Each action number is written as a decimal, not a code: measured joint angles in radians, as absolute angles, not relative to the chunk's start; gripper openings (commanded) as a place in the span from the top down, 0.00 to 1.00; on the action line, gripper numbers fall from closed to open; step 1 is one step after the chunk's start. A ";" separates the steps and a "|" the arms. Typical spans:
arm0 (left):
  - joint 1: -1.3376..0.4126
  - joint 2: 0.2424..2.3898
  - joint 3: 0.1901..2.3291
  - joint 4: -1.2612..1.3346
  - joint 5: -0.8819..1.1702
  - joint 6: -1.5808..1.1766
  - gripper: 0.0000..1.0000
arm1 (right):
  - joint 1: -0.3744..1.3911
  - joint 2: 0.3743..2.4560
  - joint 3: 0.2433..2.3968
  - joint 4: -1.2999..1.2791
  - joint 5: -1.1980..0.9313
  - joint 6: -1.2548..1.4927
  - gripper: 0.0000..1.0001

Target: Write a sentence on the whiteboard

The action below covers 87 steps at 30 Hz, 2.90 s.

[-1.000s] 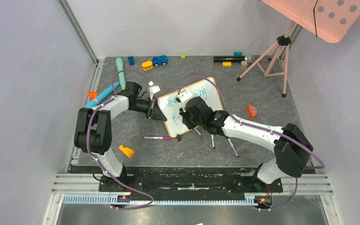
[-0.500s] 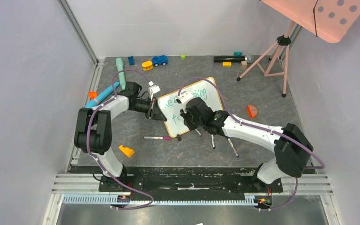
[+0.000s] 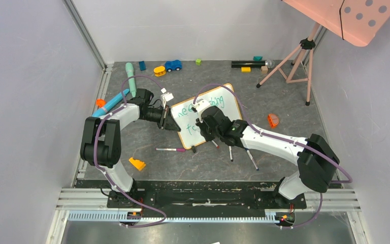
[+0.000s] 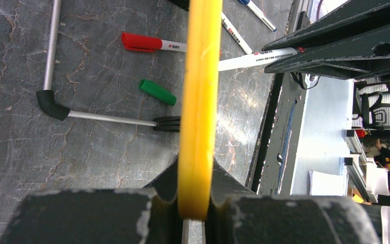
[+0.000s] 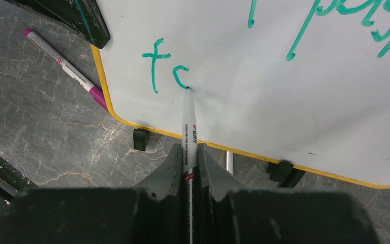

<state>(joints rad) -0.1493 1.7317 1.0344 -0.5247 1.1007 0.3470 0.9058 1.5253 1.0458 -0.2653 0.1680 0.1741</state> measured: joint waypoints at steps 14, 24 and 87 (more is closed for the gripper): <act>-0.150 1.731 1.034 -0.525 1.100 0.347 0.98 | 0.906 1.527 1.066 -0.279 0.204 0.175 1.00; -0.150 1.731 1.034 -0.525 1.099 0.347 0.98 | 0.905 1.531 1.074 -0.278 0.198 0.175 1.00; -0.154 1.727 1.034 -0.525 1.098 0.354 0.98 | 0.879 1.492 1.034 -0.196 0.178 0.175 1.00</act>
<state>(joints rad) -0.1539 1.7271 1.0340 -0.5255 1.0985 0.3542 0.8795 1.4918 1.0340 -0.1959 0.1776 0.1749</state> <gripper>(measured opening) 0.133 0.118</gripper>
